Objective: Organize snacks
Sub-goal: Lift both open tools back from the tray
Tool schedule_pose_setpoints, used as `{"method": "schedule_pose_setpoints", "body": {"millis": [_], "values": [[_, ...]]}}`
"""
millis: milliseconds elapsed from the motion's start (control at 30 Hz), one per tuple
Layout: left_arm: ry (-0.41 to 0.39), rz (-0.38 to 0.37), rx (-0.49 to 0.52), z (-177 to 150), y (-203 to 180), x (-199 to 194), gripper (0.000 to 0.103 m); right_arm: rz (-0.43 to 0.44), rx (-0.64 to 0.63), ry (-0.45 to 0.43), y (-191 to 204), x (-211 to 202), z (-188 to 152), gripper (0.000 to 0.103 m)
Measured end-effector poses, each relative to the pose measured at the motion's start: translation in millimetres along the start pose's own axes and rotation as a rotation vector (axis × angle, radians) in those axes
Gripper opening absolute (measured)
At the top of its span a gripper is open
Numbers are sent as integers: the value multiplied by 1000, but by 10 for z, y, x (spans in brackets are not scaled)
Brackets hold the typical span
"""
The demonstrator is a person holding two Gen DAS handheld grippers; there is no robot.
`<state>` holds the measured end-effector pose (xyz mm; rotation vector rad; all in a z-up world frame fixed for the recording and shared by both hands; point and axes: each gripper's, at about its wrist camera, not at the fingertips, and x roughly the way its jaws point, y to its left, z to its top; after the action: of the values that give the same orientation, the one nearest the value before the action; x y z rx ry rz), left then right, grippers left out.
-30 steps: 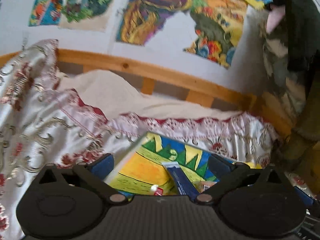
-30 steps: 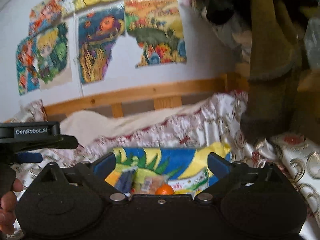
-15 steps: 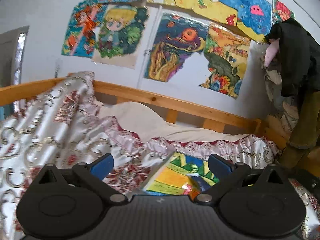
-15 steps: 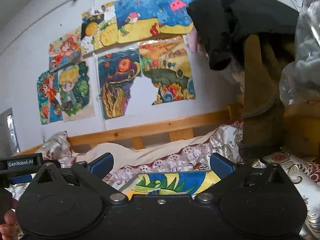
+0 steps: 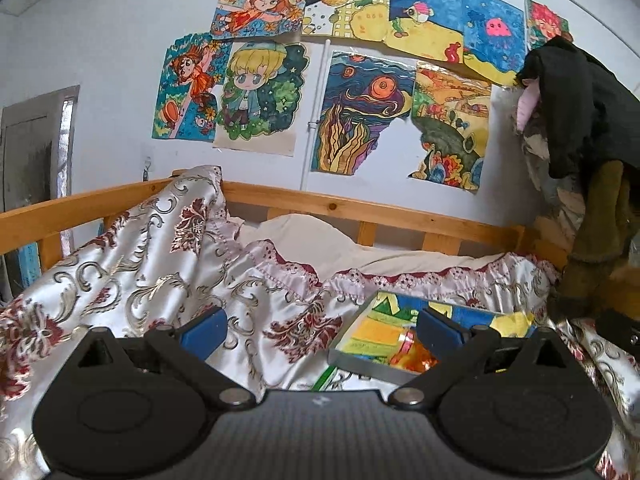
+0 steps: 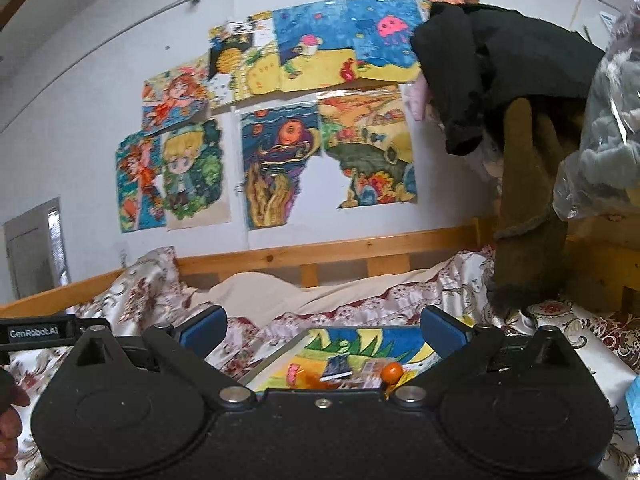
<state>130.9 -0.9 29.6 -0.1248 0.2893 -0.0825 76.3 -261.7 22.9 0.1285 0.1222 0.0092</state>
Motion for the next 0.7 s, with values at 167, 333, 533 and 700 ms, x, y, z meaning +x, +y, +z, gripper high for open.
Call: {"method": "schedule_pose_setpoints", "body": {"millis": [167, 333, 533, 700], "values": [[0, -5, 31, -96, 9, -231, 103, 38, -26, 16, 163, -213, -90, 102], [47, 26, 62, -210, 33, -417, 103, 44, -18, 41, 259, -365, -172, 102], [127, 76, 119, -333, 78, -512, 103, 47, -13, 107, 353, -492, -314, 102], [193, 111, 149, -400, 100, -501, 103, 42, -17, 155, 404, -500, -385, 102]]}}
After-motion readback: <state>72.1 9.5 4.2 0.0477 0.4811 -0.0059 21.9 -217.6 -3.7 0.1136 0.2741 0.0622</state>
